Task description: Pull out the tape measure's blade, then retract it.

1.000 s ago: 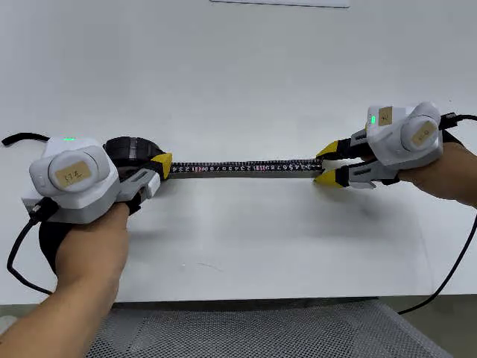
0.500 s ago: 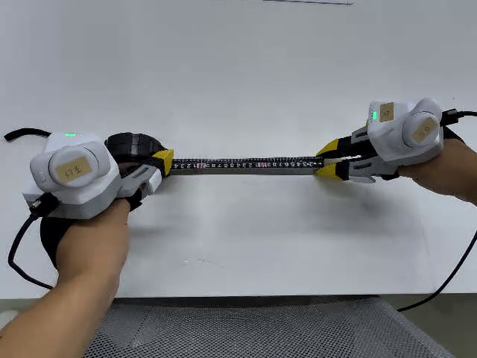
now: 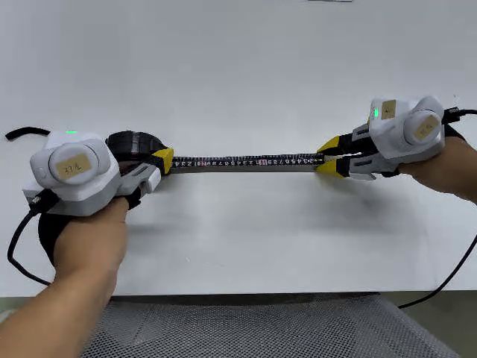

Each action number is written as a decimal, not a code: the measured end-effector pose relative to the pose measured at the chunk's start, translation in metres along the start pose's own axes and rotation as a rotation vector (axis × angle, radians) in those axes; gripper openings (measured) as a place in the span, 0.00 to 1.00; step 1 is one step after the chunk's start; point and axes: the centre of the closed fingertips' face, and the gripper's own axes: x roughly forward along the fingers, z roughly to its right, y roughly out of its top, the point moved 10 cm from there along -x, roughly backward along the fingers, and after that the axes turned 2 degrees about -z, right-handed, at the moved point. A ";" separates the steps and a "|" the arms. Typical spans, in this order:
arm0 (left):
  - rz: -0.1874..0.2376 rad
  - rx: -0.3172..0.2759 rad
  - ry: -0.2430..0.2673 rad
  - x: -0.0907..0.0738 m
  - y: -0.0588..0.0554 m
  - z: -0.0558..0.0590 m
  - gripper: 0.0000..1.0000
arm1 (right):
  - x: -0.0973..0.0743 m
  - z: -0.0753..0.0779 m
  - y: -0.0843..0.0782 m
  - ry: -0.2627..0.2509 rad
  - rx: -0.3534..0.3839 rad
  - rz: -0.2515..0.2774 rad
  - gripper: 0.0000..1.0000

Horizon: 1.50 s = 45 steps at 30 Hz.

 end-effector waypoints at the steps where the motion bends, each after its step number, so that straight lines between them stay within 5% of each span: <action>1: -0.001 -0.001 -0.002 0.000 0.000 0.000 0.57 | 0.000 0.000 0.000 0.000 -0.004 -0.002 0.10; 22: -0.019 0.004 -0.010 0.001 0.000 -0.002 0.55 | 0.001 0.000 0.005 0.003 -0.001 0.004 0.10; 45: -0.017 -0.033 -0.031 -0.001 0.000 -0.005 0.55 | 0.028 -0.002 0.036 0.045 -0.008 0.059 0.10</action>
